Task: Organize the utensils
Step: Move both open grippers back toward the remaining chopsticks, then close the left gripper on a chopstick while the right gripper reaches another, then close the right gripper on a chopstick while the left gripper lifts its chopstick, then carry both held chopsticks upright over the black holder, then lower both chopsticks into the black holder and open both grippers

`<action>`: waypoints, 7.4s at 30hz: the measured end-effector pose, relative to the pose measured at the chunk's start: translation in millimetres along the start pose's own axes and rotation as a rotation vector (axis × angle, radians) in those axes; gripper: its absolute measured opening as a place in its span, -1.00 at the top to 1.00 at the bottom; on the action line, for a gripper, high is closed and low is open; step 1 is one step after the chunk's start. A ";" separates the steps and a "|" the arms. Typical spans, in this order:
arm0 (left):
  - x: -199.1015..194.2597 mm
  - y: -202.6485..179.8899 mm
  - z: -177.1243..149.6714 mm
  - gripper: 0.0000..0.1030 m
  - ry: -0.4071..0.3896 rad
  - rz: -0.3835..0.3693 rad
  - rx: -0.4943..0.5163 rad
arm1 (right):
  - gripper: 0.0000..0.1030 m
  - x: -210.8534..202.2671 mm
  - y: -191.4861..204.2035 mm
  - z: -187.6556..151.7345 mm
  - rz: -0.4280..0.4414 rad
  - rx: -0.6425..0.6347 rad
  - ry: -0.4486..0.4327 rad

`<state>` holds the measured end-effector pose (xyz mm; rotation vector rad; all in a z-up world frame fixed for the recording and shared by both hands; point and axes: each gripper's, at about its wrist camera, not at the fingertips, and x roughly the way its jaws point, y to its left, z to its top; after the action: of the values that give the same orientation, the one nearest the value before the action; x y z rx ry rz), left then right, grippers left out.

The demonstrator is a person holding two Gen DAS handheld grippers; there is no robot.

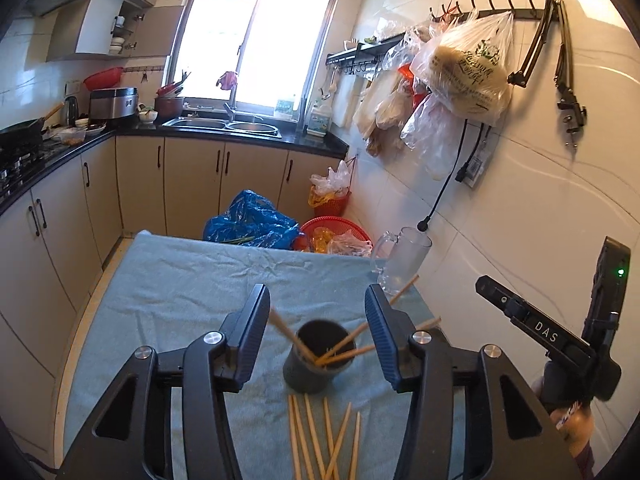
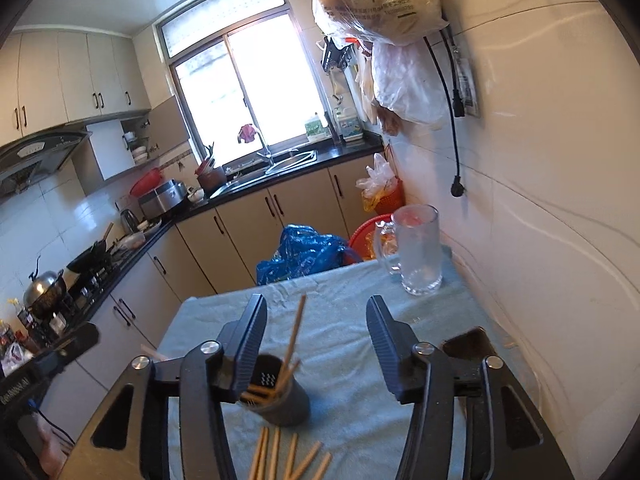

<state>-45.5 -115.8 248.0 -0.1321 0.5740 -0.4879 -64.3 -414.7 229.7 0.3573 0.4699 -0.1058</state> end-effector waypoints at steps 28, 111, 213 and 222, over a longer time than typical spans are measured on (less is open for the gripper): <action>38.1 18.4 -178.4 -0.03 0.389 0.068 0.088 | -0.23 21.4 -35.3 -156.6 0.004 -0.021 0.526; -37.2 4.6 -127.4 0.89 0.176 0.077 0.188 | 0.88 -21.2 25.9 -116.1 0.057 -0.128 0.206; 125.0 -18.7 29.2 0.46 0.110 0.084 0.081 | 0.06 100.7 44.2 44.0 0.061 -0.013 0.096; 44.2 -25.2 23.2 0.05 0.044 0.010 0.078 | -0.03 46.5 35.7 46.3 0.080 -0.008 0.028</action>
<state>-10.8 -159.3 252.1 -0.0445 0.5973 -0.5039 3.1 -398.9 257.9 0.3695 0.4826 -0.0209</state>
